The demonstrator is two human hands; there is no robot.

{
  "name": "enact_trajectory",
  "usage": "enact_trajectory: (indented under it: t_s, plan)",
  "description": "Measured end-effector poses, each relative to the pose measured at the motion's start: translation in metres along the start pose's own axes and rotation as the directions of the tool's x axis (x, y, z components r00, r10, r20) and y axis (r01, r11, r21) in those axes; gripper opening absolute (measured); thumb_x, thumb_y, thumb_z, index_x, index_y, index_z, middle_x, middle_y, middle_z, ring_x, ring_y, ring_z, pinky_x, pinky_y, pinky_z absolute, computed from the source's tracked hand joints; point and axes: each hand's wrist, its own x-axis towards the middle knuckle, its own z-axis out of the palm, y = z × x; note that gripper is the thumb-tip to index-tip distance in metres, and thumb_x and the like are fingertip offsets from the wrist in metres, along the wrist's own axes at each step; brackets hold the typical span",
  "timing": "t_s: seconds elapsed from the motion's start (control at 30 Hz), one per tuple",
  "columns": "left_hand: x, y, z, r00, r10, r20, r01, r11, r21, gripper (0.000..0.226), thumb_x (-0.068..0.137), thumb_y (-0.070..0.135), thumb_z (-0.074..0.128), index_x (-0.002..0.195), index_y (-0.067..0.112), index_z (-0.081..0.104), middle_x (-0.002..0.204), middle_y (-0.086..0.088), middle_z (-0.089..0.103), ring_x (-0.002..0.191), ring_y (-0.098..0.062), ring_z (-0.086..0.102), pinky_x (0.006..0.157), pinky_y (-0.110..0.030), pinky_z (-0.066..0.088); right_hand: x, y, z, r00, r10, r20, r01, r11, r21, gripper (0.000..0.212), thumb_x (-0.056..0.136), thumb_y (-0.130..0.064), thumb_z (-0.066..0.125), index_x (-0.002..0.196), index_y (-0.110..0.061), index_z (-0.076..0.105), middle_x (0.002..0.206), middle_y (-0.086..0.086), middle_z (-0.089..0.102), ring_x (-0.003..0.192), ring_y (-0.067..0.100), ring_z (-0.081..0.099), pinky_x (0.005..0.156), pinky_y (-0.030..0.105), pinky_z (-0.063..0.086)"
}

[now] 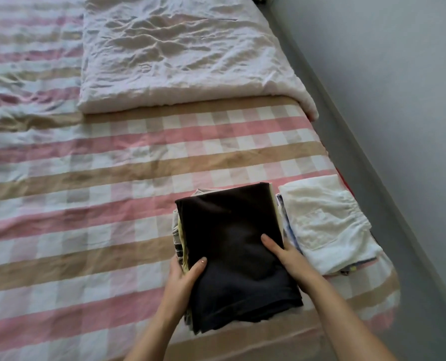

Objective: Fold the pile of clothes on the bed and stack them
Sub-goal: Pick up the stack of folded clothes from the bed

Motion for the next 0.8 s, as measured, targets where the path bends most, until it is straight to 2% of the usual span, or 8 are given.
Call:
enact_trajectory:
  t_s: [0.07,0.13,0.23,0.3,0.4,0.5,0.63,0.8]
  plan:
    - [0.012,-0.010,0.003,0.999,0.020,-0.033,-0.020,1.000,0.002,0.050,0.074,0.036,0.074,0.114,0.025,0.046,0.113,0.004,0.057,0.104,-0.013,0.058,0.087,-0.033,0.047,0.019,0.006,-0.001,0.998,-0.058,0.015,0.058,0.998,-0.017,0.069,0.083,-0.038,0.061,0.143,-0.020,0.032,0.137,-0.003,0.048,0.124,0.013,0.047,0.109,0.032,0.034]
    - [0.023,-0.019,0.004,0.997,0.031,-0.069,-0.030,1.000,0.005,0.055,0.068,0.043,0.071,0.114,0.026,0.047,0.112,0.006,0.059,0.104,-0.012,0.059,0.088,-0.034,0.048,0.034,0.014,0.001,0.995,-0.100,0.015,0.100,0.994,-0.046,0.058,0.087,-0.031,0.059,0.140,-0.024,0.035,0.130,-0.011,0.048,0.115,-0.002,0.047,0.097,0.011,0.035]
    - [0.036,-0.031,0.004,0.989,0.064,-0.132,-0.059,0.997,0.042,0.048,0.066,0.045,0.066,0.110,0.034,0.049,0.107,0.013,0.061,0.098,-0.001,0.060,0.078,-0.023,0.047,0.051,0.031,0.003,0.995,-0.098,0.016,0.099,0.994,-0.044,0.018,0.090,-0.025,0.057,0.103,-0.035,0.051,0.102,-0.029,0.050,0.085,-0.030,0.047,0.070,-0.009,0.032]
    - [0.041,-0.039,0.003,0.985,0.078,-0.154,-0.068,0.995,0.072,0.050,0.065,0.050,0.067,0.110,0.035,0.049,0.105,0.014,0.062,0.096,0.002,0.060,0.074,-0.021,0.046,0.059,0.042,0.004,0.996,-0.082,0.026,0.082,0.996,-0.022,0.015,0.091,-0.024,0.055,0.102,-0.034,0.053,0.102,-0.026,0.055,0.091,-0.022,0.053,0.072,-0.005,0.035]
    - [0.047,-0.048,0.003,0.983,0.076,-0.165,-0.062,0.994,0.093,0.054,0.060,0.058,0.066,0.107,0.037,0.050,0.103,0.013,0.064,0.093,0.003,0.061,0.072,-0.021,0.048,0.067,0.058,0.003,0.997,-0.068,0.039,0.067,0.998,0.013,0.036,0.091,-0.026,0.054,0.126,-0.018,0.051,0.120,-0.004,0.060,0.109,0.005,0.055,0.092,0.016,0.039]
    - [0.052,-0.051,0.004,0.982,0.082,-0.170,-0.064,0.992,0.112,0.047,0.066,0.049,0.065,0.107,0.034,0.050,0.102,0.013,0.062,0.089,0.006,0.061,0.069,-0.019,0.046,0.070,0.066,0.001,0.995,-0.079,0.057,0.077,0.996,0.034,0.039,0.090,-0.028,0.053,0.129,-0.019,0.049,0.121,-0.008,0.059,0.109,0.002,0.054,0.097,0.023,0.039]
    - [0.058,-0.054,0.003,0.979,0.092,-0.183,-0.067,0.988,0.138,0.050,0.069,0.043,0.061,0.114,0.025,0.049,0.103,0.013,0.061,0.089,0.004,0.060,0.068,-0.017,0.044,0.079,0.069,0.000,0.993,-0.099,0.061,0.102,0.994,-0.046,0.035,0.089,-0.038,0.052,0.123,-0.029,0.048,0.113,-0.016,0.058,0.110,0.004,0.052,0.094,0.021,0.037]
    - [0.058,-0.059,0.004,0.974,0.113,-0.198,-0.078,0.981,0.176,0.043,0.072,0.043,0.060,0.110,0.028,0.048,0.102,0.012,0.060,0.097,-0.003,0.058,0.068,-0.016,0.043,0.081,0.073,-0.002,0.987,-0.139,0.083,0.149,0.981,-0.122,0.039,0.088,-0.044,0.050,0.124,-0.030,0.046,0.112,-0.021,0.056,0.106,-0.002,0.052,0.077,-0.002,0.036]
